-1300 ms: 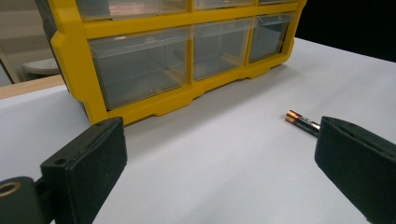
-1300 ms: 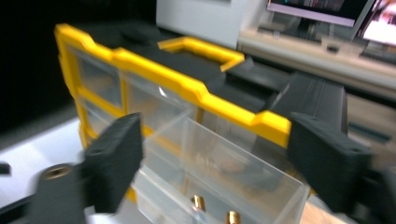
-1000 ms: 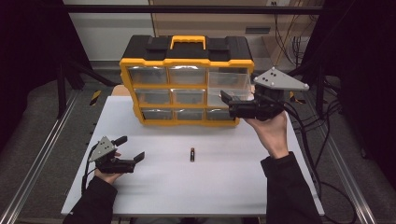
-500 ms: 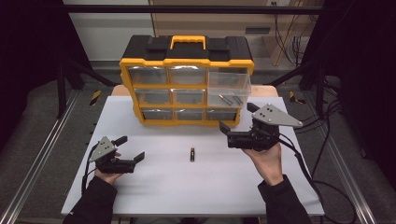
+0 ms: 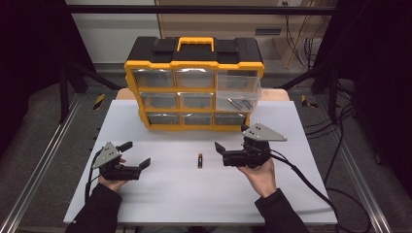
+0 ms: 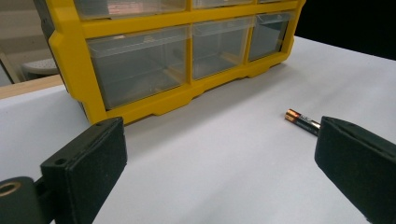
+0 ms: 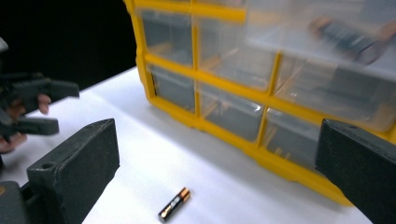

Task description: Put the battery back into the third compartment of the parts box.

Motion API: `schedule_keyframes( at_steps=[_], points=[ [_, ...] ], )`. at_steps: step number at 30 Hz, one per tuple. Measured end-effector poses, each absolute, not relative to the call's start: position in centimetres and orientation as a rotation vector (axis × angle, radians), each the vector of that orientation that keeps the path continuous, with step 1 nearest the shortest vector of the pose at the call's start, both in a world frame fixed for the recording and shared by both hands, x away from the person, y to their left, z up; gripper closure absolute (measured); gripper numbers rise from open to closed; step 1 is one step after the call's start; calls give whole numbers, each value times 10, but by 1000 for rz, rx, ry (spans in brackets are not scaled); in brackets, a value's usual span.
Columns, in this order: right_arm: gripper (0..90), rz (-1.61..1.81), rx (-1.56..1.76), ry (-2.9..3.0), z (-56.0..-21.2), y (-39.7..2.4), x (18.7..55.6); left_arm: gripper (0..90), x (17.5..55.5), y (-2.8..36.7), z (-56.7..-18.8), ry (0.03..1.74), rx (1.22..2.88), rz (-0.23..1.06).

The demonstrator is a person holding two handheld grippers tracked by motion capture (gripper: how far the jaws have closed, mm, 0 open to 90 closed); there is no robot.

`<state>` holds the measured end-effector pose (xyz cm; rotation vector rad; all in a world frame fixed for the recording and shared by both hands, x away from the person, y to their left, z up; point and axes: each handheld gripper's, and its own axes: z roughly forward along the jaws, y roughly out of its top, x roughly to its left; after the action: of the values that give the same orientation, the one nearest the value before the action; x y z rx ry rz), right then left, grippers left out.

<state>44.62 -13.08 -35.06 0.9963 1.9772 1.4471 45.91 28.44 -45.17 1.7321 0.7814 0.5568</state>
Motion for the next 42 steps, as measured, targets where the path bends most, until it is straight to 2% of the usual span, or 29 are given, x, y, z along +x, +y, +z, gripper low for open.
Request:
schedule_keyframes(
  at_steps=[19, 29, 36, 39, 42],
  points=[
    [5, 1290, 1002, 2187, -412, -72, 472, 16, 459, 284, -452, 781, 1732, 556],
    [32, 1200, 1082, 2271, -441, -56, 492, 16, 459, 285, -452, 781, 1732, 556],
    [128, 1110, 1129, 2349, -463, -50, 504, 16, 459, 284, -452, 781, 1731, 556],
    [202, 1083, 1144, 2388, -470, -49, 507, 16, 459, 284, -452, 780, 1730, 556],
    [314, 1080, 1139, 2421, -474, -49, 508, 16, 459, 285, -452, 780, 1730, 557]
  ],
)
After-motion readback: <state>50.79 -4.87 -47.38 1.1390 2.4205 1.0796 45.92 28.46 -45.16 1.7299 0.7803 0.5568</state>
